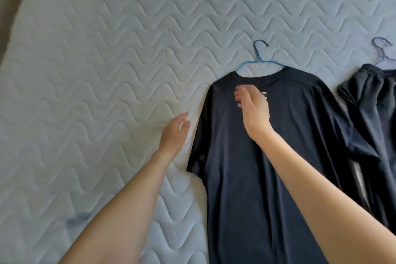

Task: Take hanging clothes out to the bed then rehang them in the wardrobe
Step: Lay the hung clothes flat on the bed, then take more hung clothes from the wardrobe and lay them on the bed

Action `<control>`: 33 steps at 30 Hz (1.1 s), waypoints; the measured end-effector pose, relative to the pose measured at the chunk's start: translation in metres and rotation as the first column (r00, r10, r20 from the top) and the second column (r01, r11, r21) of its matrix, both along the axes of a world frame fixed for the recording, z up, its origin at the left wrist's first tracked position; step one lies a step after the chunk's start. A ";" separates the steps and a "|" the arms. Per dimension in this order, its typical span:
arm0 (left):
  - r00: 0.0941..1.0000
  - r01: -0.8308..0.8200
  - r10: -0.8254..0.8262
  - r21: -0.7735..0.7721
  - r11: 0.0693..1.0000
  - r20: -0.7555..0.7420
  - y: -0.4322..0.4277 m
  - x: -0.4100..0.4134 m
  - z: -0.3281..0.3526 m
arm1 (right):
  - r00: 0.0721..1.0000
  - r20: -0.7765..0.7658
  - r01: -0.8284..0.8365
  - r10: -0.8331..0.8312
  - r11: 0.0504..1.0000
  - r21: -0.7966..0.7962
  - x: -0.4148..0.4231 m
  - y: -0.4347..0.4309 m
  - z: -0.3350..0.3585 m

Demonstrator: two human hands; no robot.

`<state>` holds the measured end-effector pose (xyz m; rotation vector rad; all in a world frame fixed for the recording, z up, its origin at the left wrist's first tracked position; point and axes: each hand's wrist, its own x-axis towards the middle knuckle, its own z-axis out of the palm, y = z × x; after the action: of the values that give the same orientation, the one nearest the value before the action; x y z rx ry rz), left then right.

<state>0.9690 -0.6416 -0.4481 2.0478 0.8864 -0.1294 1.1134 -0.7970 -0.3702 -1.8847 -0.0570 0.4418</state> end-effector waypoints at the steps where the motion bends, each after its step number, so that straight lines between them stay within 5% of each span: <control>1: 0.996 -0.081 0.084 -0.092 0.992 0.025 -0.002 -0.008 0.034 | 0.998 -0.048 -0.026 0.027 0.999 0.031 -0.024 -0.010 0.022; 8: 0.963 -0.160 0.190 -0.163 0.974 0.189 -0.060 -0.154 0.284 | 0.920 -0.202 -0.310 0.337 0.939 0.151 -0.217 -0.086 0.195; 14: 0.880 -0.448 0.471 -0.220 0.866 0.062 -0.127 -0.344 0.357 | 0.752 -0.271 -0.572 0.601 0.799 0.185 -0.335 -0.121 0.249; 20: 0.439 -0.883 0.897 -0.202 0.423 -0.043 -0.202 -0.522 0.338 | 0.418 -0.370 -0.858 0.830 0.494 0.141 -0.414 -0.073 0.239; 24: -0.016 -0.964 0.994 -0.263 -0.044 -0.108 -0.253 -0.605 0.332 | 0.216 -0.349 -0.943 0.912 0.287 0.168 -0.477 -0.013 0.250; 26: -0.177 -0.946 0.977 -0.254 -0.203 -0.122 -0.273 -0.644 0.326 | 0.150 -0.339 -0.961 0.929 0.217 0.169 -0.513 0.018 0.252; 29: -0.337 -0.899 0.931 -0.246 -0.363 -0.140 -0.285 -0.697 0.319 | 0.082 -0.322 -0.978 0.943 0.139 0.157 -0.571 0.063 0.247; 33: -0.418 -0.870 0.902 -0.237 -0.432 -0.108 -0.255 -0.770 0.311 | 0.059 -0.316 -0.986 0.947 0.104 0.129 -0.648 0.118 0.239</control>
<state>0.1986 -0.8970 -0.1375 0.2323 2.1394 0.9150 0.4656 -0.6792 -0.1310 -1.5561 -1.2272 1.7663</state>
